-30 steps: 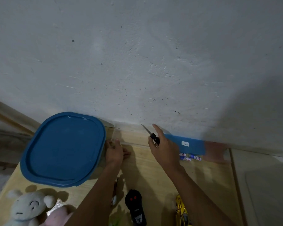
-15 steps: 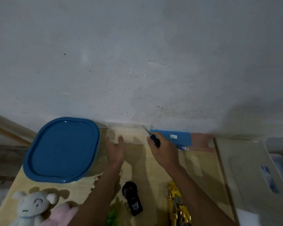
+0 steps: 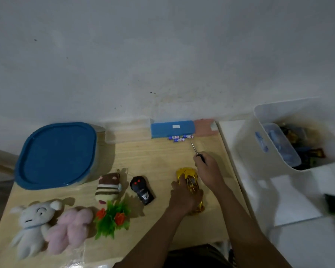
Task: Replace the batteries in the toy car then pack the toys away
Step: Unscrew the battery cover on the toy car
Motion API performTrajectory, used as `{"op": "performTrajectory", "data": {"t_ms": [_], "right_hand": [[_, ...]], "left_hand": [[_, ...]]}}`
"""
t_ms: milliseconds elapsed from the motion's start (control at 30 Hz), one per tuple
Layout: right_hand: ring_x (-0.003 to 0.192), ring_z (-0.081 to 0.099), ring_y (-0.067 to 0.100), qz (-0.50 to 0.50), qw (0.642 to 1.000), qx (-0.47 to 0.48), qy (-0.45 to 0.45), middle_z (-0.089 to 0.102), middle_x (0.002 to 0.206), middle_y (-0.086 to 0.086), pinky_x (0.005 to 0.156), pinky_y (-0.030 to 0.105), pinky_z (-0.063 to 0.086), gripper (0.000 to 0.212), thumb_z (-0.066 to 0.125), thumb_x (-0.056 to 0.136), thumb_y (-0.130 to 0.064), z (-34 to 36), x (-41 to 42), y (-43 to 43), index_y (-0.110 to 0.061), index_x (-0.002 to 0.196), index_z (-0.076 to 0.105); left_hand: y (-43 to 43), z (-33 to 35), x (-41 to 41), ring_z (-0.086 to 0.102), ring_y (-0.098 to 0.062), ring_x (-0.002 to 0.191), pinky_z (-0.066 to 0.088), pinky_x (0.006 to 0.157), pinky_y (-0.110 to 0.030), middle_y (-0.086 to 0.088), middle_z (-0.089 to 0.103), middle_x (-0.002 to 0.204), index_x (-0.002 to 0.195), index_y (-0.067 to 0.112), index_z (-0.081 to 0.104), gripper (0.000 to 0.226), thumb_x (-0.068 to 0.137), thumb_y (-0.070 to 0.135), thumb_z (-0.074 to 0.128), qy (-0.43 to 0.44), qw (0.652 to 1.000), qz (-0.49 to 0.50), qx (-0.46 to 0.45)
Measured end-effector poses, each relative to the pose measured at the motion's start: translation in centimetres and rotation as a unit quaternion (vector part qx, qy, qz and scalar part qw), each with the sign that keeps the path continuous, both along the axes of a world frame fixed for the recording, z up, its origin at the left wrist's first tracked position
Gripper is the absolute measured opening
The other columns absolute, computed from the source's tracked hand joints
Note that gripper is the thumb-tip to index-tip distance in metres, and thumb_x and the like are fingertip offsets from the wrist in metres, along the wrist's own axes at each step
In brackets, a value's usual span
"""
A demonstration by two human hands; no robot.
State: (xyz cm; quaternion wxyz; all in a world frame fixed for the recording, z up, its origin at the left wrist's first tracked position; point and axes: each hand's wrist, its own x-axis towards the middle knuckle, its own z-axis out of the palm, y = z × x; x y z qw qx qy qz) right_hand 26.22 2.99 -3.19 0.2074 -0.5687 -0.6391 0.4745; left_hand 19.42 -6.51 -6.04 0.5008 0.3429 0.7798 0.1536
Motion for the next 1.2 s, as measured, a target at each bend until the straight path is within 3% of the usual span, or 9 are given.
{"op": "performTrajectory", "data": {"t_ms": [133,367,500,600,700,833,933,1067,1200], "right_hand": [[0.057,0.045,0.011,-0.014,1.000,-0.013,0.015,0.049,0.062,-0.005,0.059,0.035,0.038,0.020,0.049,0.094,-0.025,0.3,1.2,-0.4,-0.016,0.076,0.055],[0.048,0.043,0.006,-0.030,0.998,-0.034,0.040,0.049,0.060,-0.006,0.056,0.033,0.037,0.019,0.048,0.094,-0.022,1.1,1.9,0.3,-0.015,0.079,0.056],[0.057,0.045,0.012,-0.044,0.997,-0.036,0.057,0.050,0.065,-0.003,0.059,0.034,0.037,0.019,0.048,0.094,-0.024,1.3,1.9,0.7,-0.015,0.080,0.058],[0.060,0.042,0.013,-0.045,0.995,-0.043,0.080,0.046,0.066,-0.003,0.059,0.034,0.035,0.020,0.048,0.094,-0.026,1.4,1.7,1.0,-0.015,0.079,0.056],[0.059,0.039,0.015,-0.042,0.991,-0.061,0.108,0.044,0.064,-0.002,0.056,0.033,0.031,0.020,0.050,0.092,-0.028,1.7,0.9,1.3,-0.016,0.077,0.056],[0.054,0.037,0.009,-0.025,0.981,-0.104,0.161,0.044,0.063,-0.004,0.048,0.023,0.030,0.022,0.048,0.097,-0.026,3.1,-0.6,1.4,-0.017,0.084,0.064],[0.046,0.034,0.005,0.000,0.970,-0.131,0.206,0.040,0.061,-0.002,0.042,0.018,0.027,0.029,0.041,0.101,-0.024,4.5,-1.8,1.2,-0.012,0.087,0.064],[0.047,0.035,0.002,0.050,0.965,-0.125,0.224,0.042,0.059,-0.005,0.043,0.017,0.028,0.026,0.047,0.100,-0.026,5.5,-3.1,0.7,-0.010,0.089,0.064],[0.052,0.047,-0.001,0.073,0.973,-0.068,0.207,0.054,0.058,-0.016,0.049,0.015,0.035,0.014,0.060,0.094,-0.028,6.6,-4.0,0.8,-0.019,0.086,0.066]], "left_hand": [[0.3,-0.1,2.1,0.037,-0.038,0.133,0.040,0.101,-0.044,-0.012,0.018,0.151,0.155,0.027,-0.002,0.110,0.077,0.063,0.067,0.059,0.998,-0.002,-0.009],[0.8,-1.0,1.4,0.052,-0.039,0.121,0.048,0.092,-0.042,-0.012,0.029,0.140,0.154,0.025,-0.003,0.114,0.074,0.049,0.075,0.060,0.998,-0.007,0.022],[0.9,-0.3,-0.8,0.056,-0.031,0.115,0.050,0.095,-0.039,-0.014,0.048,0.132,0.144,0.018,0.016,0.100,0.071,0.039,0.081,-0.020,0.995,0.065,0.076],[1.3,1.4,-3.5,0.055,-0.024,0.112,0.048,0.100,-0.039,-0.008,0.052,0.131,0.143,0.021,0.012,0.093,0.079,0.030,0.079,-0.126,0.979,0.128,0.094],[2.1,3.3,-6.0,0.058,-0.023,0.108,0.052,0.088,-0.038,-0.006,0.053,0.125,0.140,0.032,0.012,0.087,0.081,0.032,0.076,-0.184,0.963,0.173,0.093],[2.8,6.1,-8.1,0.062,-0.024,0.090,0.053,0.072,-0.040,-0.010,0.060,0.105,0.138,0.027,0.023,0.064,0.090,0.021,0.065,-0.294,0.919,0.229,0.127],[2.9,8.0,-9.2,0.063,-0.027,0.091,0.055,0.072,-0.040,-0.016,0.061,0.115,0.137,0.017,0.037,0.052,0.091,0.024,0.060,-0.389,0.866,0.272,0.156],[2.8,9.6,-10.1,0.066,-0.029,0.095,0.054,0.081,-0.040,-0.017,0.069,0.112,0.126,0.009,0.059,0.050,0.085,0.038,0.060,-0.458,0.816,0.297,0.190],[2.8,9.6,-11.2,0.064,-0.033,0.105,0.053,0.096,-0.047,-0.022,0.065,0.121,0.127,0.004,0.060,0.053,0.084,0.034,0.062,-0.497,0.778,0.310,0.227]]}}
